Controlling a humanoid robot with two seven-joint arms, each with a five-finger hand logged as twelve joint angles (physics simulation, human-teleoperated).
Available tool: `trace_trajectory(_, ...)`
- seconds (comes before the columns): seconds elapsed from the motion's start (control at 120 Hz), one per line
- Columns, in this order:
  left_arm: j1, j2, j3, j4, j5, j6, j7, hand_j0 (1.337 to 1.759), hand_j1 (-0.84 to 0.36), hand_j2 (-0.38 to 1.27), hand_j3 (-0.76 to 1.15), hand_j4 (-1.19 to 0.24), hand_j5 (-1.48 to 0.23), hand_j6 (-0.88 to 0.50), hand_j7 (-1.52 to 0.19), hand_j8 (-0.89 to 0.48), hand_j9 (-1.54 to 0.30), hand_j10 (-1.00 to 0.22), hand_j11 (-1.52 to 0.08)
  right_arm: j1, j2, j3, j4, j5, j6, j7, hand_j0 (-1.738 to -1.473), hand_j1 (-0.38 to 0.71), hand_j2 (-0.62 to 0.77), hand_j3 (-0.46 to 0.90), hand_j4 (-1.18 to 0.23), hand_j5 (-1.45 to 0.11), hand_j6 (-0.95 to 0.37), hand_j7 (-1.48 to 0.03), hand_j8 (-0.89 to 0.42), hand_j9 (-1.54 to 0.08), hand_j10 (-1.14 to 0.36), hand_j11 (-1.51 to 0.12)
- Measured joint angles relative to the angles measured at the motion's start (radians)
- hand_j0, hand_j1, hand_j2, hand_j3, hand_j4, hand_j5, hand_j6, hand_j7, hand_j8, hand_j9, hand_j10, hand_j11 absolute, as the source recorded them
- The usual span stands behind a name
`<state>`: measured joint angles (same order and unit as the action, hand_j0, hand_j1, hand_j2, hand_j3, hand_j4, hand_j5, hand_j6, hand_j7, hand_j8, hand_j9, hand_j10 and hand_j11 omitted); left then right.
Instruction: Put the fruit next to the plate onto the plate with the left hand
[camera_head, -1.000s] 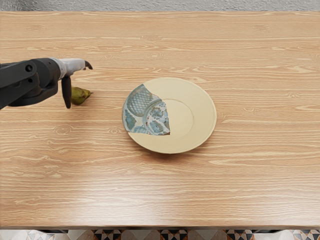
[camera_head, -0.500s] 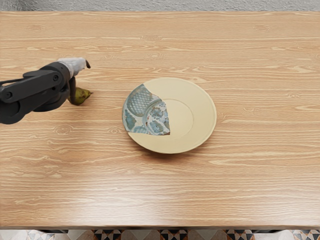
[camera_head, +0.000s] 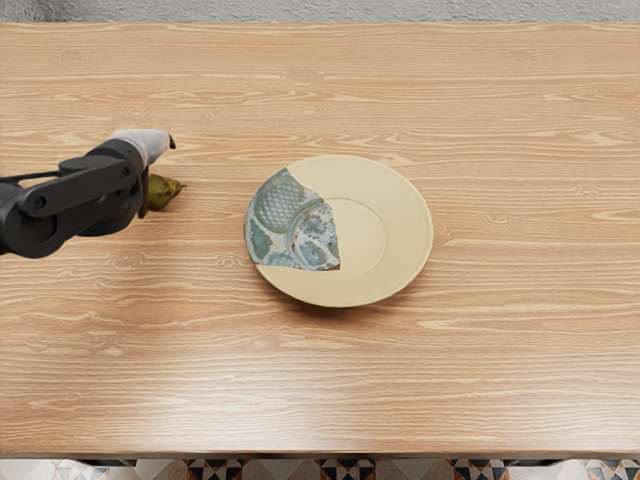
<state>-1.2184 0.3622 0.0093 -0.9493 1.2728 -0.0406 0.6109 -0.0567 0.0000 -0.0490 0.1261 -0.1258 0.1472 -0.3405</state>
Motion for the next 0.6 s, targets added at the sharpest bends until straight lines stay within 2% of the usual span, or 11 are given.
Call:
trace_trajectory(0.2,0.000,-0.014,0.012,0.009,0.000,0.002,0.000,1.658,0.12,0.04,0.00,-0.20,-0.26,-0.20,-0.25,-0.20,-0.25,-0.20,-0.25,0.000,0.000,0.000,0.000,0.000,0.000,0.000,-1.658,-0.35,0.00,0.00,0.00,0.00,0.00,0.00,0.00,0.00,0.00,0.00)
trace_trajectory(0.6,-0.006,-0.072,0.022,0.078,-0.001,-0.001,0.000,1.658,0.12,0.04,0.00,-0.20,-0.25,-0.20,-0.25,-0.20,-0.25,-0.20,-0.25,0.000,0.000,0.000,0.000,0.000,0.000,0.000,-1.658,-0.35,0.00,0.00,0.00,0.00,0.00,0.00,0.00,0.00,0.00,0.00)
